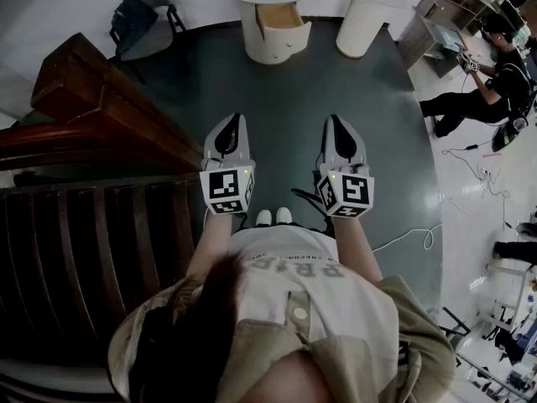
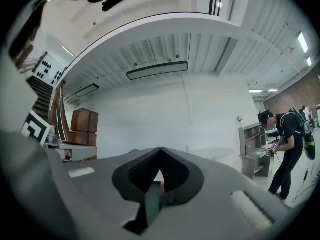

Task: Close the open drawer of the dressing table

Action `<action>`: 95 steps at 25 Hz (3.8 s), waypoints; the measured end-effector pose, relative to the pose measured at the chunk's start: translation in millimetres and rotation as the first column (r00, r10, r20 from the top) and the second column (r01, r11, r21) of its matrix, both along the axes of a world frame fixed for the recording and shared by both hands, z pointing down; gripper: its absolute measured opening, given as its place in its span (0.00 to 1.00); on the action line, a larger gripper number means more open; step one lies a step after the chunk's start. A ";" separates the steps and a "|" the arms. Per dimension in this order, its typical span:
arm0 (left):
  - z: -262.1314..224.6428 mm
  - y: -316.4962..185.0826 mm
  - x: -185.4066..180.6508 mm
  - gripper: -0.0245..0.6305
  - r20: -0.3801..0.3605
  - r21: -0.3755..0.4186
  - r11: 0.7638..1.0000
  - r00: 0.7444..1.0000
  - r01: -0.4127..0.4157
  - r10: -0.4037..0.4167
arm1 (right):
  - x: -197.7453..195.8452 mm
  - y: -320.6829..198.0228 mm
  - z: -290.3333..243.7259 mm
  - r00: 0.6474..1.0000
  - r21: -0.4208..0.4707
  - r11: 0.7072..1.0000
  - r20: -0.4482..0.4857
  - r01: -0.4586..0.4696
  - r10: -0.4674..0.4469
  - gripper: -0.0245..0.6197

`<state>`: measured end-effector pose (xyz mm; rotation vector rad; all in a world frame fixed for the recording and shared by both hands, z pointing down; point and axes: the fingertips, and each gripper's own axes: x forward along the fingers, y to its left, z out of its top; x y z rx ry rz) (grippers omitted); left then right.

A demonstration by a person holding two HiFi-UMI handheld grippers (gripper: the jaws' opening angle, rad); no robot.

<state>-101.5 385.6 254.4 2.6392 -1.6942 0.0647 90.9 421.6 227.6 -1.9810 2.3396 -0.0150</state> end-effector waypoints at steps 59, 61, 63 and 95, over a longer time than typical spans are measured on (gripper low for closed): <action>36.1 -110.0 15.1 0.51 0.068 -0.114 0.992 0.997 0.046 -0.039 | 73.2 -88.7 49.9 0.993 -0.077 0.997 0.121 0.001 0.008 0.46; 28.6 -126.0 10.6 0.51 0.063 -0.096 0.994 0.997 0.043 -0.037 | 69.9 -101.6 42.6 0.993 -0.063 0.998 0.116 -0.008 0.016 0.46; 18.8 -139.9 6.6 0.51 0.055 -0.074 0.997 0.998 0.035 -0.031 | 66.3 -114.6 34.7 0.993 -0.046 0.999 0.112 -0.017 0.022 0.46; 39.3 -237.8 -28.4 0.51 0.053 -0.101 0.994 0.998 0.046 -0.041 | 56.4 -210.2 42.9 0.993 -0.059 0.995 0.085 -0.080 0.085 0.46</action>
